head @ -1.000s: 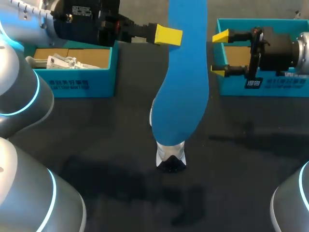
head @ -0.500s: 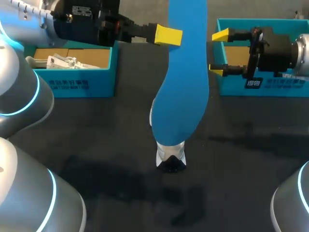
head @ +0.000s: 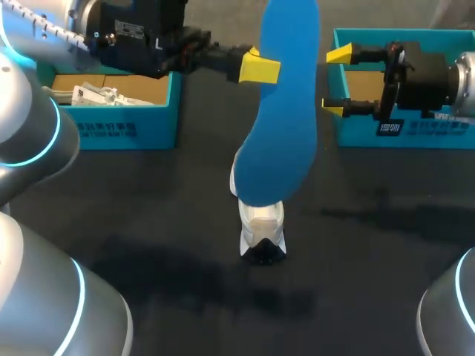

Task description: Take the shoe out of the shoebox, open the shoe tongue, remove and reinsert the insole, then place the shoe into the shoebox

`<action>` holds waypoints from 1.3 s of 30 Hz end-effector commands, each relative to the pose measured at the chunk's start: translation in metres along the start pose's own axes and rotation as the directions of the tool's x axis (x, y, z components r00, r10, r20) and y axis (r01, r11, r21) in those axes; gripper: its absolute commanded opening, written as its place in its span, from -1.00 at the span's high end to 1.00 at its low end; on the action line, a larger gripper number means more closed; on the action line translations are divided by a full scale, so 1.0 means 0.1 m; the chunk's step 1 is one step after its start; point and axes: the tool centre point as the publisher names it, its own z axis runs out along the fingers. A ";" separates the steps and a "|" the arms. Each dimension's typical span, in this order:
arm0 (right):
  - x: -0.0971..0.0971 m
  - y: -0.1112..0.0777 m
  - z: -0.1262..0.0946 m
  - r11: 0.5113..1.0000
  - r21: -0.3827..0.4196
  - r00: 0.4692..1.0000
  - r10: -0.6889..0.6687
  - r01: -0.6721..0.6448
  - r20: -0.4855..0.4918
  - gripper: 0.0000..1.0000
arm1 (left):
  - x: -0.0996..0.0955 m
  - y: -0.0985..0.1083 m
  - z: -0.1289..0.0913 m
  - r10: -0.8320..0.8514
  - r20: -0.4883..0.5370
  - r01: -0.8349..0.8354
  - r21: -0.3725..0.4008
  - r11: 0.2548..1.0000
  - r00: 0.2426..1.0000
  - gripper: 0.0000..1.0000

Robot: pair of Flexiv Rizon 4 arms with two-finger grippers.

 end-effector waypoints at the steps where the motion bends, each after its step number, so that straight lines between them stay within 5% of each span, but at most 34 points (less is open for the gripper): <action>1: 0.00 0.01 0.03 1.000 -0.001 1.000 0.001 -0.001 0.002 -1.00 | -0.14 -0.03 0.01 0.238 -0.018 -0.238 -0.041 0.970 0.971 1.00; 8: 0.00 0.01 0.03 1.000 -0.001 1.000 0.001 -0.001 0.002 -1.00 | -0.36 0.05 0.02 0.387 0.005 -0.387 0.012 0.922 0.922 1.00; 25: 0.00 0.01 0.03 1.000 -0.001 1.000 0.001 -0.001 0.002 -1.00 | -0.36 0.05 0.02 0.387 0.005 -0.387 0.012 0.922 0.922 1.00; 29: 0.00 0.01 0.03 1.000 -0.001 1.000 0.001 -0.001 0.002 -1.00 | -0.51 0.16 -0.03 0.598 0.003 -0.596 0.080 0.799 0.802 1.00; 33: 0.00 0.01 0.03 1.000 -0.001 1.000 0.001 -0.001 0.002 -1.00 | -0.71 0.29 -0.08 0.843 -0.025 -0.841 0.056 0.538 0.537 1.00; 39: 0.00 0.01 0.03 1.000 -0.001 1.000 0.001 -0.001 0.002 -1.00 | -0.88 0.35 -0.14 0.972 -0.133 -0.979 0.049 0.200 0.192 1.00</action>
